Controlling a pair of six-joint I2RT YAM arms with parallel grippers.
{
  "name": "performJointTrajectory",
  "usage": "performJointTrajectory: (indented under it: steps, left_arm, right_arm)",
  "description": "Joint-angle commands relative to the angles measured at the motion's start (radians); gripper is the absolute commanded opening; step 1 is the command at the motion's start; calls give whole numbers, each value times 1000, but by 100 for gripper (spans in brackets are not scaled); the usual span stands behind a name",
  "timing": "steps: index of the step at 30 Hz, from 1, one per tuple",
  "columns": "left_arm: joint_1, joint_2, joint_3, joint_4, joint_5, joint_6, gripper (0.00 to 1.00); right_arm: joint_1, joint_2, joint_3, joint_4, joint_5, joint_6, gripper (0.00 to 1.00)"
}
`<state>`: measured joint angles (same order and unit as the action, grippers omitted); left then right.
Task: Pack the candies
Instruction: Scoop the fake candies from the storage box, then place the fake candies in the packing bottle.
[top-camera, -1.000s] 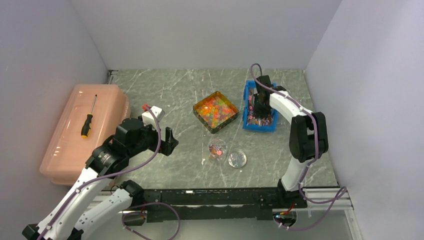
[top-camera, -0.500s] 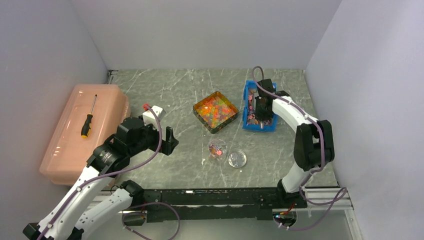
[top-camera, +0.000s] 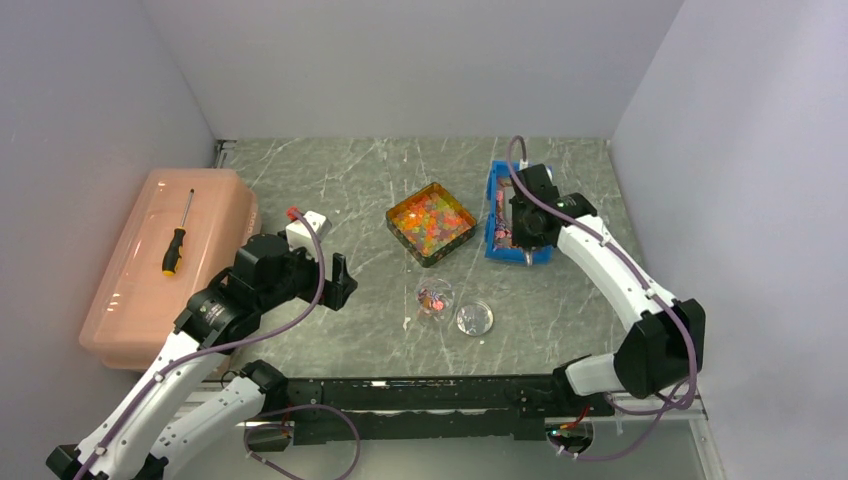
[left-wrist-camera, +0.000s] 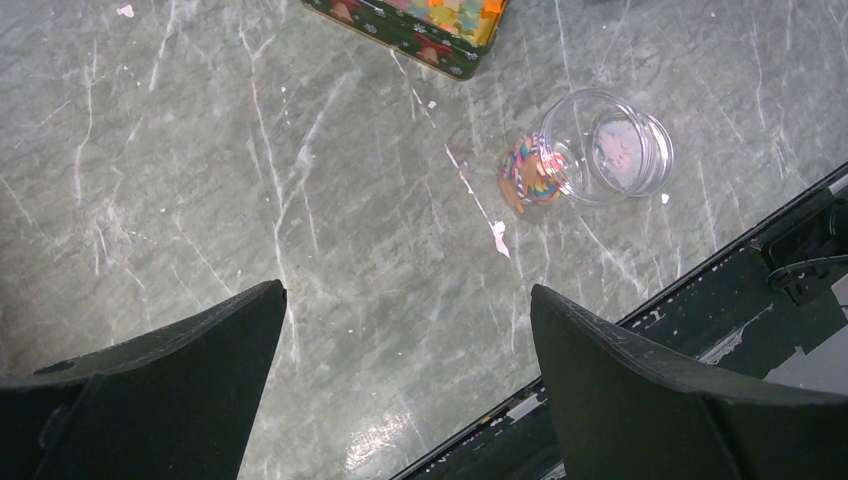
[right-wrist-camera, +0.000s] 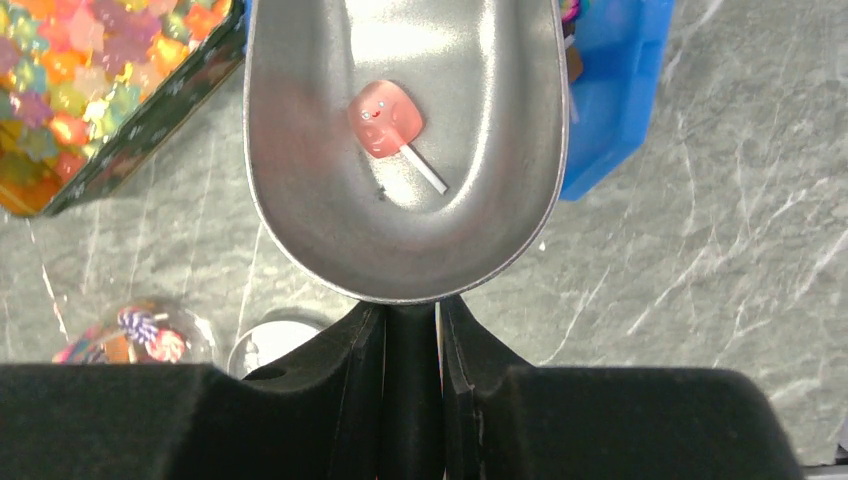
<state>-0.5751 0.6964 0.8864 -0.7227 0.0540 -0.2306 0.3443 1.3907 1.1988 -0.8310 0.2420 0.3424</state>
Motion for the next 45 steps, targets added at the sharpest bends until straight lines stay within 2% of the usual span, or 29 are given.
performJointTrajectory:
  steps: [1,7,13,21,30,45]
  left_arm:
    - [4,-6,-1,22,-10,0,99]
    - [5,-6,-1,20,-16,-2,99]
    - [6,0,-1,23,-8,-3,99]
    - [8,15,0,23,-3,-2,99]
    - [9,29,0,25,4,-2,99]
    - [9,26,0,23,8,-1,99]
  right_arm:
    - [79,-65,11,-64,86,23,0]
    - [223,-127,51,-148,103,44,0]
    - [349,-208,47,-181,47,19,0]
    - [412,-316,1,-172,-68,-12,0]
    - [507,-337,-4,-241,-152,40,0]
    - [718,-254,44,-421,-143,171,0]
